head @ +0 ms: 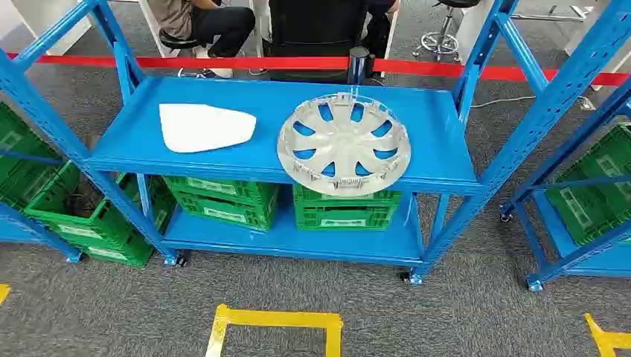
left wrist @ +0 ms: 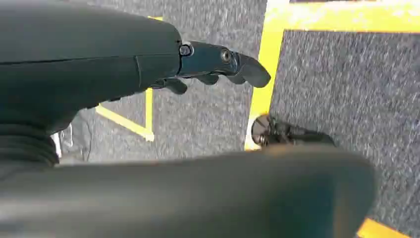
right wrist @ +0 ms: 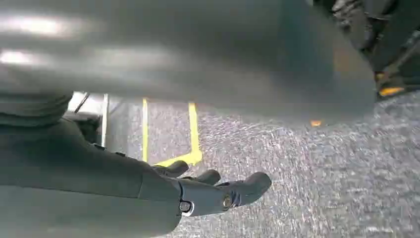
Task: Take the parts from the cabinet and place them on the table.
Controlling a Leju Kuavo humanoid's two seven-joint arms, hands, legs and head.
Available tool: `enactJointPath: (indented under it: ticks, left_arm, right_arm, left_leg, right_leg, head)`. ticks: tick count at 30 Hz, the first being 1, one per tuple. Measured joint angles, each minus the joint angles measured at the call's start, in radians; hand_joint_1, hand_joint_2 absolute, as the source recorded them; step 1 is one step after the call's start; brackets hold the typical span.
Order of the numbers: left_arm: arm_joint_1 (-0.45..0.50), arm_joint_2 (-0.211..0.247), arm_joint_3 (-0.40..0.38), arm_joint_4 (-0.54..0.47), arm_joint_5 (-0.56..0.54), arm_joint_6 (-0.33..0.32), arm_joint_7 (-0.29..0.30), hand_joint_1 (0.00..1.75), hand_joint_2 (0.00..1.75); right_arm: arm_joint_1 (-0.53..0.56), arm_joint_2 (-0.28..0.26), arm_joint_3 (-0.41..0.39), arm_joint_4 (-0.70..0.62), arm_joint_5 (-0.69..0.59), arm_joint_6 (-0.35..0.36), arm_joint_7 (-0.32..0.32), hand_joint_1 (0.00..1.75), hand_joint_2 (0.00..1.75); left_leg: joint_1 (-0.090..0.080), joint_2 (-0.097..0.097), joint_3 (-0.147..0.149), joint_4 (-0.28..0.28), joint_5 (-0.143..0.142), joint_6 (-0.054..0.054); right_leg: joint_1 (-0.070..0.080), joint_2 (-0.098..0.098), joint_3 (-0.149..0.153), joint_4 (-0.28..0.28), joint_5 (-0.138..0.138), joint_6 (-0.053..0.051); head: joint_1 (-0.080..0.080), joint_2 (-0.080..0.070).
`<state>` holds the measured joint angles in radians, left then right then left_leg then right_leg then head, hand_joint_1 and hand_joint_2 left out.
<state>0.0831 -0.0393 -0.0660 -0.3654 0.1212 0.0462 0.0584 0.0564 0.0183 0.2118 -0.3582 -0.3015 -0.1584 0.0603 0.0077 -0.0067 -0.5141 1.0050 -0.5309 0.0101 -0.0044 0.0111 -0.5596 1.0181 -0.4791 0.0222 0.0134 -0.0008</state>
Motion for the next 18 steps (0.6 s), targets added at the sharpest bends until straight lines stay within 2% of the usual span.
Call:
enactJointPath:
  ticks: [3,12,13,18]
  left_arm:
    - [-0.013,-0.008,-0.017,0.010,0.030,0.016,0.009,0.00,0.00]
    - [-0.048,-0.027,-0.053,0.038,0.119,0.062,0.037,0.00,0.00]
    - [-0.051,-0.029,-0.058,0.041,0.128,0.068,0.039,0.00,0.00]
    - [-0.069,-0.039,-0.079,0.059,0.174,0.090,0.047,0.00,0.00]
  right_arm:
    - [-0.018,0.000,0.045,0.020,-0.072,-0.049,-0.039,0.00,1.75]
    - [-0.079,-0.014,0.164,0.084,-0.280,-0.178,-0.213,0.00,1.75]
    - [-0.085,-0.016,0.174,0.091,-0.304,-0.190,-0.232,0.00,0.00]
    - [-0.127,-0.034,0.234,0.130,-0.410,-0.249,-0.321,0.00,0.00]
  left_leg:
    - [0.000,0.000,0.000,0.000,0.000,0.000]
    - [0.000,0.000,0.000,0.000,0.000,0.000]
    - [0.000,0.000,0.000,0.000,0.000,0.000]
    - [0.000,0.000,0.000,0.000,0.000,0.000]
  right_leg:
    - [0.000,0.000,0.000,0.000,0.000,0.000]
    - [0.000,0.000,0.000,0.000,0.000,0.000]
    - [0.000,0.000,0.000,0.000,0.000,0.000]
    - [0.000,0.000,0.001,0.000,0.000,0.000]
  head:
    - [0.000,0.000]
    - [-0.001,0.000]
    - [0.000,0.000]
    - [-0.001,0.000]
